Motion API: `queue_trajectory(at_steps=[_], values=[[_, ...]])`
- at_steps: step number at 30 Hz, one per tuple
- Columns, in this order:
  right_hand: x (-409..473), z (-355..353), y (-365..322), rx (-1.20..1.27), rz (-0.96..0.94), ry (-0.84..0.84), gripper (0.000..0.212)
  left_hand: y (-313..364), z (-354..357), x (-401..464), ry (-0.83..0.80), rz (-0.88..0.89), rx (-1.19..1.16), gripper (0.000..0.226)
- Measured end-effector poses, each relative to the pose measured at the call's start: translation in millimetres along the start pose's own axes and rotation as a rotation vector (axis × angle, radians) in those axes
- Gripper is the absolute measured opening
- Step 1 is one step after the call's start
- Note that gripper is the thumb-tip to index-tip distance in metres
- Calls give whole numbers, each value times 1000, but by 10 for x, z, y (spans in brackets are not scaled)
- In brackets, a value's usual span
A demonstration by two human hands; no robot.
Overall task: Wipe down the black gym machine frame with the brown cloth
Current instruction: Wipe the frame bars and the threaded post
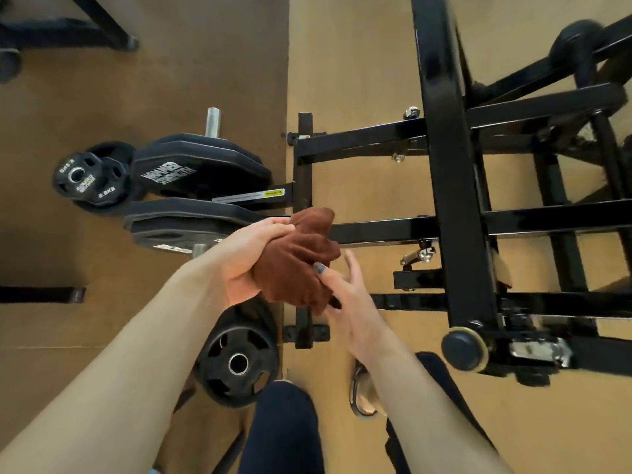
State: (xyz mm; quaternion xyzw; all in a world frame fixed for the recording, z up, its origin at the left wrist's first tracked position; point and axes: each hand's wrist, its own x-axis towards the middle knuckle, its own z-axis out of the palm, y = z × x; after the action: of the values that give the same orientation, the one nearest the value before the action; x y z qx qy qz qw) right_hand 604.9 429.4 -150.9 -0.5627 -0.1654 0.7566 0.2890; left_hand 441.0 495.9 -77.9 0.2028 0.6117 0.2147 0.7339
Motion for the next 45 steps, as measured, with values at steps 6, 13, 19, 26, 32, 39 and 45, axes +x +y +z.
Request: queue_trajectory(at_steps=[6, 13, 19, 26, 32, 39, 45], values=[[649, -508, 222, -68, -86, -293, 83, -316, -102, 598, -85, 85, 89, 30], [1087, -849, 135, -284, -215, -242, 68, -481, -72, 1190, -39, 214, 186, 35], [1238, -1070, 186, -518, -301, -168, 113, -707, -99, 1553, -5, 355, 241, 49], [1146, -1100, 262, -163, -418, -139, 102, -760, 46, 1504, -59, 395, 261, 54], [908, -1125, 138, -186, -496, -82, 81, -746, -21, 1335, -108, 440, 553, 53], [860, -1078, 56, -507, -592, 144, 80, -864, -118, 1301, -3, 538, 1509, 72], [799, -1055, 19, -630, -554, 150, 64, -821, -271, 1347, -3, 665, 1505, 15]])
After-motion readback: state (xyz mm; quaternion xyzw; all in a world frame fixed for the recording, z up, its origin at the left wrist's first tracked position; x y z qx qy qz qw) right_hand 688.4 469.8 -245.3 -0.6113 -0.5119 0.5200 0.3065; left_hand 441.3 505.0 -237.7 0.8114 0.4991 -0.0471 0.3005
